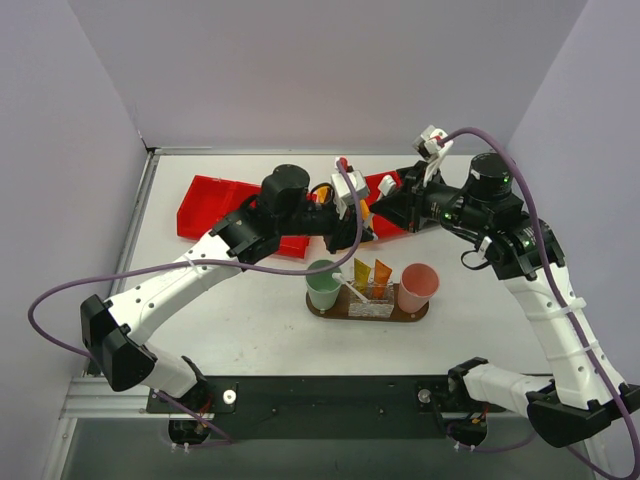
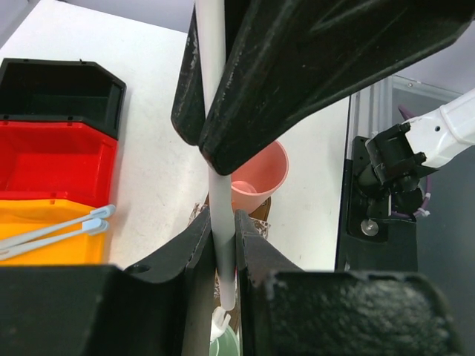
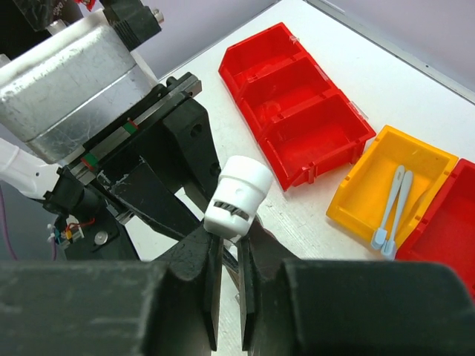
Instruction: Prepare toiletry sets of a toothbrush and toothpaste on the tray
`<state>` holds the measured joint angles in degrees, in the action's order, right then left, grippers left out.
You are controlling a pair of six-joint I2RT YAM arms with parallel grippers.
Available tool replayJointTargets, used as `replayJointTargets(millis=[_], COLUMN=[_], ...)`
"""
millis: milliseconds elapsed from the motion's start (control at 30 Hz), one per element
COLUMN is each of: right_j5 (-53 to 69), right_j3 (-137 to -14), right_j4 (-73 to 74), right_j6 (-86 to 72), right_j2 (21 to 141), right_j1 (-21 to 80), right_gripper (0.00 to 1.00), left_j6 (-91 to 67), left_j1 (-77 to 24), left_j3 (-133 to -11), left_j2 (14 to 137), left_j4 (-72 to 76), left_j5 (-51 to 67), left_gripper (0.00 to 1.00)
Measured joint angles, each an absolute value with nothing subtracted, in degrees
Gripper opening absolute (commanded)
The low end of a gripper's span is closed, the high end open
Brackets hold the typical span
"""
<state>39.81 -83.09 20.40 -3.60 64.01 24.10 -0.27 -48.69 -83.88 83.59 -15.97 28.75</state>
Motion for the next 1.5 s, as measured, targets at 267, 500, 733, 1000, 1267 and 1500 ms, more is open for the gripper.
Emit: replayJointTargets(millis=[267,500,733,1000,1267,1500], right_j5=[39.68,36.34,33.87,33.56,33.89,33.82], right_j3=[-83.09,-81.41,-76.42,-67.09,-58.63,-53.08], right_j4=[20.4,20.71,21.06,21.45,22.04,20.78], right_j6=[-3.25,-0.91,1.48,3.16,5.61,8.47], right_j2=[64.01,62.22,58.13,53.47,49.28,47.11], right_j1=[24.43,24.36,23.99,23.62,23.73,24.1], right_gripper=[0.0,0.0,0.0,0.0,0.0,0.0], left_j6=[1.87,3.62,5.32,6.48,6.22,6.15], left_j1=[-48.71,-48.47,-45.1,-36.03,-27.64,-22.7], left_j3=[-83.68,-81.69,-78.22,-77.71,-78.81,-78.89], left_j2=[83.59,82.72,78.7,70.87,69.21,69.04], left_j4=[-15.86,-16.05,-16.71,-18.15,-20.18,-21.54], left_j5=[28.77,28.58,28.6,28.75,28.88,29.45], left_gripper=[0.59,0.87,0.89,0.9,0.9,0.9])
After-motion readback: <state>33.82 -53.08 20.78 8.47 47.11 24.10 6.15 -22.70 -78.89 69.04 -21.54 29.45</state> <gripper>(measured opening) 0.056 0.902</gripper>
